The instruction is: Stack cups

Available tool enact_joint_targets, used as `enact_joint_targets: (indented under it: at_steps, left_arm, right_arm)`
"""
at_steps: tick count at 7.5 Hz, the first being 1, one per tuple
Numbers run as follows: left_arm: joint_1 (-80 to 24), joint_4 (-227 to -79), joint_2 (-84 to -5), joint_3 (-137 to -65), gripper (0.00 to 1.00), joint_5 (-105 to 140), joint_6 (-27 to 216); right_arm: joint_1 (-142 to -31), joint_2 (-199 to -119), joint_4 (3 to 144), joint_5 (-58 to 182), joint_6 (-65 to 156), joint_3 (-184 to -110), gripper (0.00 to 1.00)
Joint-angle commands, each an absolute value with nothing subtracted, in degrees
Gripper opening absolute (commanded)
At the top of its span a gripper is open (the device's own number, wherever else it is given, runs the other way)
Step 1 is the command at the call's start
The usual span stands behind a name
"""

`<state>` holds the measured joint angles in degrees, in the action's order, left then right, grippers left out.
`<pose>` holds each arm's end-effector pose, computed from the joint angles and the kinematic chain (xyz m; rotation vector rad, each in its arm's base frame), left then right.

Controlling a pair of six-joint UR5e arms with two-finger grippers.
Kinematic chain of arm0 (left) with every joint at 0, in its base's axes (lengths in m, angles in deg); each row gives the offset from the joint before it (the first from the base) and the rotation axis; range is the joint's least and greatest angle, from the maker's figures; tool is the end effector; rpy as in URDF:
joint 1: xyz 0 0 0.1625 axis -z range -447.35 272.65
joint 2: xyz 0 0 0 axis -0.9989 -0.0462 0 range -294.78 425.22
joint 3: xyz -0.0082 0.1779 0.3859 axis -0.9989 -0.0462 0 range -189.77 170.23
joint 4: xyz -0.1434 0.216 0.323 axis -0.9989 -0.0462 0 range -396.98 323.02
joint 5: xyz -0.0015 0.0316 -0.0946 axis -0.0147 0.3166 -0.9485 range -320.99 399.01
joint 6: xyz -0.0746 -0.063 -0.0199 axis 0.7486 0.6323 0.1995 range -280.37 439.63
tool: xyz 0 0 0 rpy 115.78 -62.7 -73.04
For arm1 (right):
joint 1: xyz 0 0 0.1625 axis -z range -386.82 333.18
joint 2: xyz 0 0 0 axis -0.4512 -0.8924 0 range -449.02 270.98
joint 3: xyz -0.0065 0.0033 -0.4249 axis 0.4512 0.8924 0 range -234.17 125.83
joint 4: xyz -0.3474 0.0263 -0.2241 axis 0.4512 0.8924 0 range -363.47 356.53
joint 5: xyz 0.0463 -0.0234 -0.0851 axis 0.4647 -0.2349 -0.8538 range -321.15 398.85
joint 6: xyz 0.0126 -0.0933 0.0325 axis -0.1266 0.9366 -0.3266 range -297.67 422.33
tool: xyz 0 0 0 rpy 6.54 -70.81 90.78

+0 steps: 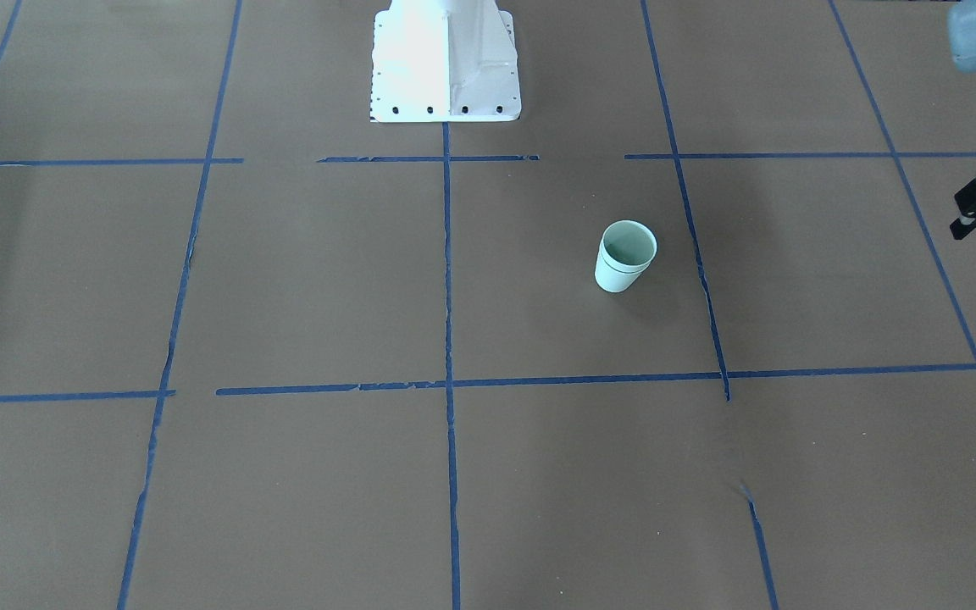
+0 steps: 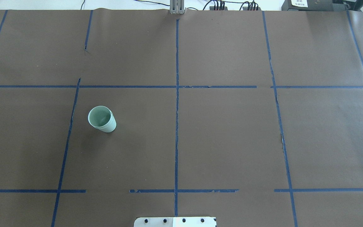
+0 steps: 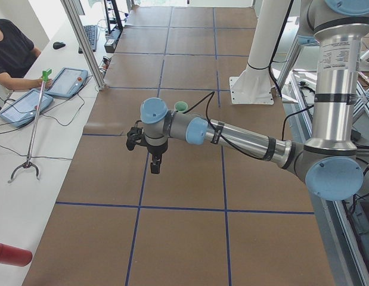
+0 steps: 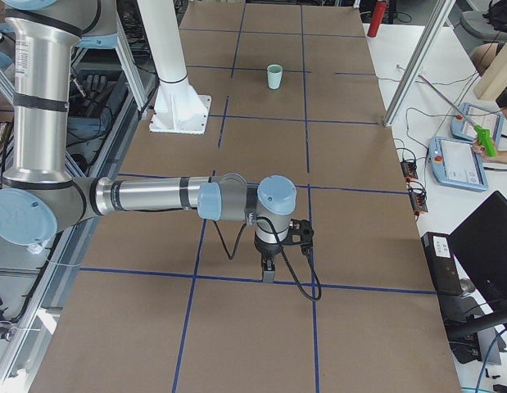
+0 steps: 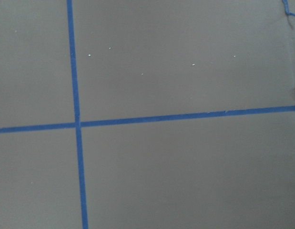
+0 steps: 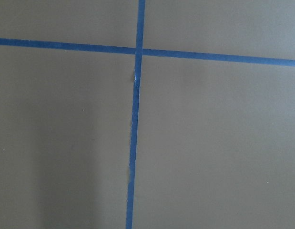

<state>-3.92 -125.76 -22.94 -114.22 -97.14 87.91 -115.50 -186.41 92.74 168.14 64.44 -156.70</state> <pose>-0.0060 -0.4844 0.5496 0.0828 0.8203 0.0518 0.0601 -0.4357 0.6278 -0.0132 -0.6859 -0.0512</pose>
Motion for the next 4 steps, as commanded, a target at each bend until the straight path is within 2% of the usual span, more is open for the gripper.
enact_joint_targets:
  at_steps: [1,4]
  left_arm:
    - [-1.5,-126.0,-22.0,-108.2,1.00,-97.8,82.4]
    - [1.1,-128.3,-20.2,-106.9,1.00,-97.7,80.5]
  right_arm:
    - [-115.5,-186.4,92.8,168.1,64.4,-156.7,1.00]
    - [-115.5,-186.4,92.7,168.1,64.4,-156.7,1.00]
